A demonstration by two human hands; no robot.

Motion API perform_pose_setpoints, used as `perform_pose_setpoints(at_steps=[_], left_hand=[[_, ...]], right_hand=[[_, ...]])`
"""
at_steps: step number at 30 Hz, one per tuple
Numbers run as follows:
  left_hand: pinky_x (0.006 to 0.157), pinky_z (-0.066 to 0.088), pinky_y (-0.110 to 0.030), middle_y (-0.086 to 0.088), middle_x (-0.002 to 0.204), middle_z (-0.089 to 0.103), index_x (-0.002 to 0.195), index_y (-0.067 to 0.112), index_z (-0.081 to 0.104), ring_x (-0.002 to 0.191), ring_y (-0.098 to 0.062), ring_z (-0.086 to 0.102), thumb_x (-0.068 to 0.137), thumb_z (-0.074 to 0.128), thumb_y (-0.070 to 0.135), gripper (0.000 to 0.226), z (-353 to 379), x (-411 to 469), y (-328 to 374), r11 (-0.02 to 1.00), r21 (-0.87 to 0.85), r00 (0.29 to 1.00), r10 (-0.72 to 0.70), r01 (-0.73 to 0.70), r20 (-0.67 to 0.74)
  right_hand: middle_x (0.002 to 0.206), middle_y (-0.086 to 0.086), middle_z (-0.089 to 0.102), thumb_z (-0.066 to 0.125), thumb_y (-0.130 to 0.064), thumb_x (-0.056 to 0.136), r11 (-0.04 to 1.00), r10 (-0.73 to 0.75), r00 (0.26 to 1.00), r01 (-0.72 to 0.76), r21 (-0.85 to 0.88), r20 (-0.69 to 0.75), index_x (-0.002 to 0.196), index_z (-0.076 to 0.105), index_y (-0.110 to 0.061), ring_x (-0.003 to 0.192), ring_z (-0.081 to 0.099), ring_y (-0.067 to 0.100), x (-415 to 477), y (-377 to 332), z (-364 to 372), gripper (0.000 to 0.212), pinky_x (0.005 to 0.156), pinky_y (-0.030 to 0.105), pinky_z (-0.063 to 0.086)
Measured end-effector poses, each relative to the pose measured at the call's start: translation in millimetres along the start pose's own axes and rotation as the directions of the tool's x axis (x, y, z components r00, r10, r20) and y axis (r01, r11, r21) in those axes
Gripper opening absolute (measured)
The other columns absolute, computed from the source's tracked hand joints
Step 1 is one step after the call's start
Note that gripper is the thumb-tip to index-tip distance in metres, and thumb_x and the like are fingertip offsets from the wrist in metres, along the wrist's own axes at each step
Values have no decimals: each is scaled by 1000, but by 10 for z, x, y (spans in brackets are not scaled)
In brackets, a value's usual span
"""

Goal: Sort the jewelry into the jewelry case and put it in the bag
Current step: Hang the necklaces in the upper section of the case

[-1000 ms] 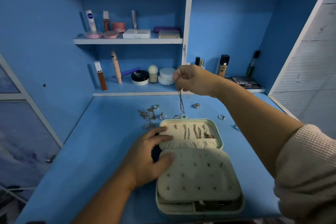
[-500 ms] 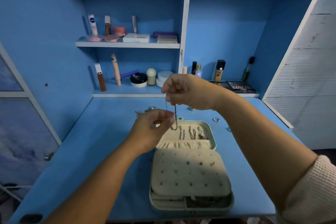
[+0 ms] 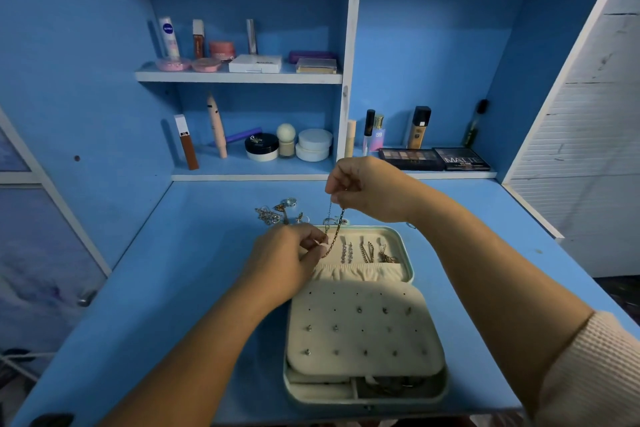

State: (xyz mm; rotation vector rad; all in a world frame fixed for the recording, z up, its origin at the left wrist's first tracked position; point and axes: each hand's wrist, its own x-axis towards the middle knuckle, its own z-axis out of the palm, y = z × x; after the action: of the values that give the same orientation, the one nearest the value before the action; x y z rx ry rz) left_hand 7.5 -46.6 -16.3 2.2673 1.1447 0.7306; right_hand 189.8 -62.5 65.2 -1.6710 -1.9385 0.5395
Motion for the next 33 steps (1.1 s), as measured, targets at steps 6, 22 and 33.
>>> perform_pose_setpoints(at_steps=[6,22,33], left_hand=[[74,46,-22,15,96,66,118,32,55,87,5,56,86,66,33,34,-54,23,7,993,108,995,43,-53,92],[106,27,-33,16,119,44,122,31,51,121,-9,27,80,33,73,62,-43,-137,91,931,347,977,38,-111,212],[102,28,-33,16,110,40,103,36,55,118,-8,26,74,31,82,60,27,-110,52,954,295,980,-5,-56,201]], right_hand=[[75,-11,58,64,-13,88,999,34,998,-34,2,49,87,60,-26,63,53,1,56,102,110,13,59,13,40],[78,-15,57,63,-14,88,999,39,997,-38,-24,60,90,61,-25,67,52,0,141,208,244,11,61,13,38],[88,-2,64,67,-13,85,996,75,997,-73,-61,35,89,62,-22,80,59,13,134,250,327,11,71,22,50]])
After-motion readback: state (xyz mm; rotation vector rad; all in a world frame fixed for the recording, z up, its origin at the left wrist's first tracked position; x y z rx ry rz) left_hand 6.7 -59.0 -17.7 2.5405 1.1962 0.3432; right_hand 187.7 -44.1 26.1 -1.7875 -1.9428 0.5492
